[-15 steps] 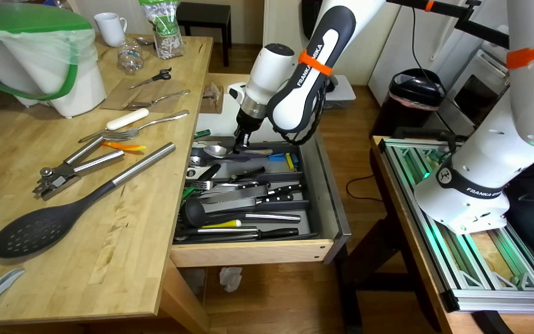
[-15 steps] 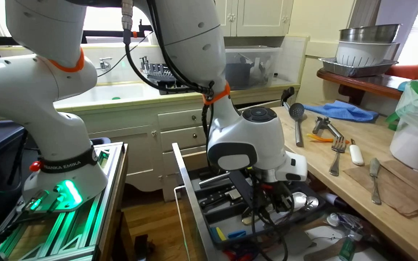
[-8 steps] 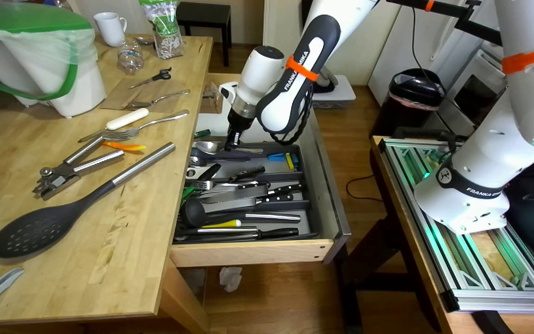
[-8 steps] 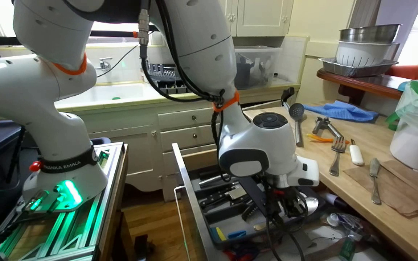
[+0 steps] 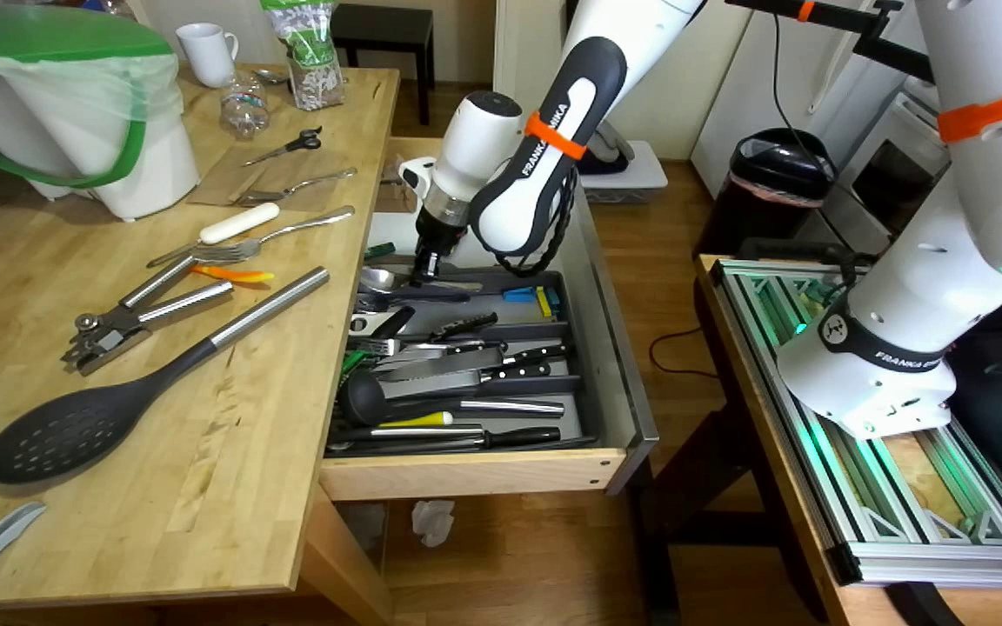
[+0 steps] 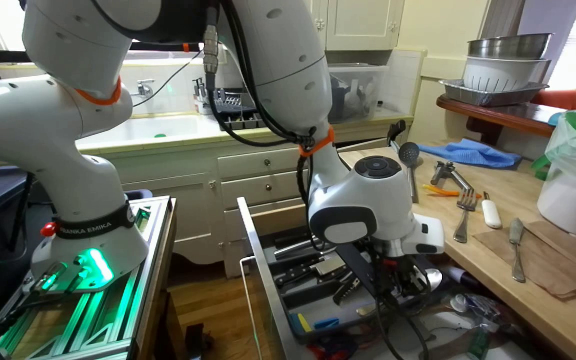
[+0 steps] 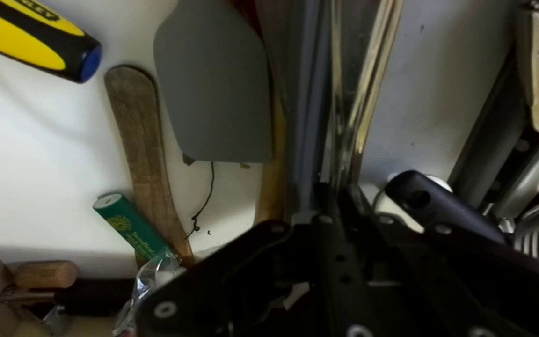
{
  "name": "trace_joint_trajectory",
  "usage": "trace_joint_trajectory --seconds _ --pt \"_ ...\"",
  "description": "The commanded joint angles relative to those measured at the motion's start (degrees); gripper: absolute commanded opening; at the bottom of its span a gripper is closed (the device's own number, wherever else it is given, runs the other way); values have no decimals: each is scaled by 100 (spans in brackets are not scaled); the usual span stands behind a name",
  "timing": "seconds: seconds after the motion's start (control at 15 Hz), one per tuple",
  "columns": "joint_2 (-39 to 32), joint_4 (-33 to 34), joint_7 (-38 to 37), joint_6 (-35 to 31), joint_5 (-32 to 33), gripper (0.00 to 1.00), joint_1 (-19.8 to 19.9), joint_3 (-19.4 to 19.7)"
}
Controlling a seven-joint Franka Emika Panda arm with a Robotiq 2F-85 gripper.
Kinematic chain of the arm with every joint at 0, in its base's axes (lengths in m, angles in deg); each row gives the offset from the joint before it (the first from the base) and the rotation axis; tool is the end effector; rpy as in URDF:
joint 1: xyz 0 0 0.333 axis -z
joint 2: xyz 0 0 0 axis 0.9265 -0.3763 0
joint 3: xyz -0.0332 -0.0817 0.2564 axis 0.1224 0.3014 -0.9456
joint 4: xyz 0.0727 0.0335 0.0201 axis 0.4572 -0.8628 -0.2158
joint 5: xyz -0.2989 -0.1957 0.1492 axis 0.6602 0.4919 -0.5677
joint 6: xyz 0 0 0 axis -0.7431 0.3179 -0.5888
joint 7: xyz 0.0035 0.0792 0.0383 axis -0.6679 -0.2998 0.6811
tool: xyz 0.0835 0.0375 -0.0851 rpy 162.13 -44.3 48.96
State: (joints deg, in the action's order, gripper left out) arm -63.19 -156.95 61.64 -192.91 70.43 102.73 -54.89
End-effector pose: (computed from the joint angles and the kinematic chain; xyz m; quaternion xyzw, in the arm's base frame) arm 0.5456 -0.1914 0.0623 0.9795 0.0714 0.1877 0.0170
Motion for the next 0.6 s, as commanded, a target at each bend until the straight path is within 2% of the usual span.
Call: trace_joint_trajectory --seconds 0.0,0.53 --pt "-235 172 48 -33 155 2 83 -155" --pt "-481 395 38 -147 203 2 -36 -20"
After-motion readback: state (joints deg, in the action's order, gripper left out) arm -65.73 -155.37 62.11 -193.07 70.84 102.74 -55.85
